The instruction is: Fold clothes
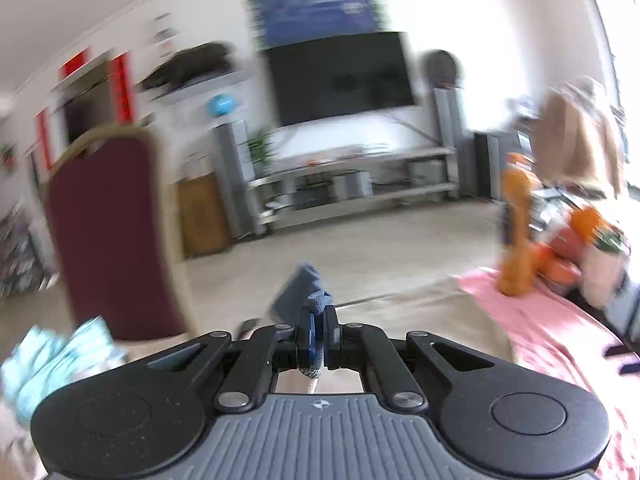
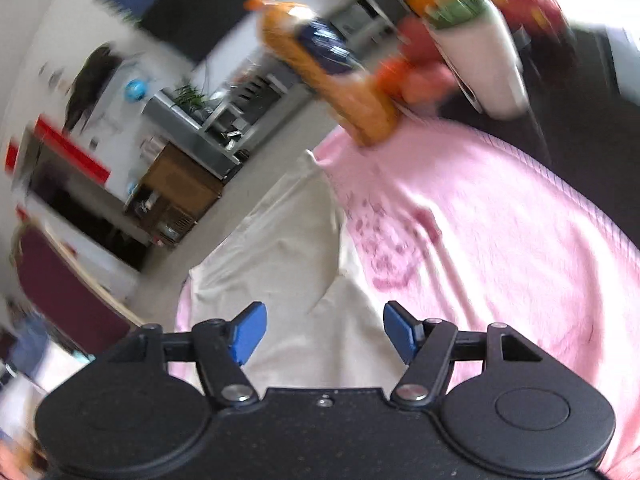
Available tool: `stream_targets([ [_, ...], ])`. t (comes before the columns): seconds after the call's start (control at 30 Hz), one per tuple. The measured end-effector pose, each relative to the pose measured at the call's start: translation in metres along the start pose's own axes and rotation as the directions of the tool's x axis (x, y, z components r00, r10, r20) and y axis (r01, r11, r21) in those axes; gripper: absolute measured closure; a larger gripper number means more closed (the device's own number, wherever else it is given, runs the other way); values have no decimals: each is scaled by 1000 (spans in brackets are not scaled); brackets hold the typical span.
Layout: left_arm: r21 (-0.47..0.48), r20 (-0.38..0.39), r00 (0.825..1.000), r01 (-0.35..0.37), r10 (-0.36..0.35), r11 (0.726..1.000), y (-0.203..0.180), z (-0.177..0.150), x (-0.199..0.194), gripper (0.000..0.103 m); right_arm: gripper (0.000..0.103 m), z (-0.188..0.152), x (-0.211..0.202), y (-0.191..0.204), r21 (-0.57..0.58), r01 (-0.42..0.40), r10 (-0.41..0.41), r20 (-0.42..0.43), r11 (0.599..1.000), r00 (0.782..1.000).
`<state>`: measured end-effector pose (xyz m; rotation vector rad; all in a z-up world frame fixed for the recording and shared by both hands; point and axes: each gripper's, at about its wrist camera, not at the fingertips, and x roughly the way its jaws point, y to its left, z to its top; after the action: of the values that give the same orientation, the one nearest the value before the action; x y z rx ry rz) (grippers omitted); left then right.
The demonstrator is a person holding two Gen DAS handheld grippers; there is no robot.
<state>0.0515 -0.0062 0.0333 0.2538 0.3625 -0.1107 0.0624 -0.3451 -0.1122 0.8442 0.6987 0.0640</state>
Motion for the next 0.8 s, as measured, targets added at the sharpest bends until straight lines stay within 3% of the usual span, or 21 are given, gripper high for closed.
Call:
stream_targets([
  [0.1, 61, -26, 997, 76, -74, 995, -59, -9, 10, 102, 39, 6, -7, -1, -27, -21, 22, 29, 999, 999],
  [0.2, 63, -135, 980, 155, -146, 986, -118, -40, 29, 95, 38, 5, -5, 0, -51, -14, 15, 23, 999, 1000],
  [0.27, 48, -241, 950, 215, -197, 975, -145, -66, 44, 83, 39, 4, 0, -1, -53, -6, 6, 3, 999, 1000],
  [0.33, 29, -347, 902, 283, -256, 959, -156, -88, 50, 83, 39, 3, 2, -3, -62, 13, -13, -8, 998, 1000],
  [0.37, 24, -366, 891, 298, -269, 954, -152, -95, 49, 82, 39, 3, 3, -3, -69, 24, -25, -10, 997, 1000],
  [0.47, 21, -368, 900, 258, -233, 966, -112, -100, 45, 70, 38, -1, 7, -3, -92, 48, -51, -33, 995, 998],
  [0.53, -16, -384, 902, 208, -199, 978, -70, -103, 48, 70, 38, -4, 14, 0, -106, 55, -62, -64, 993, 996],
  [0.67, -25, -421, 905, 48, -54, 999, 4, -112, 60, 74, 38, -16, 33, 9, -159, 65, -87, -136, 985, 987],
  [0.77, -31, -453, 891, -66, 45, 997, 46, -126, 79, 82, 41, -26, 53, 17, -187, 63, -102, -210, 980, 972],
  [0.8, -49, -468, 881, -104, 69, 993, 58, -132, 89, 84, 51, -30, 61, 20, -198, 62, -110, -238, 978, 965],
])
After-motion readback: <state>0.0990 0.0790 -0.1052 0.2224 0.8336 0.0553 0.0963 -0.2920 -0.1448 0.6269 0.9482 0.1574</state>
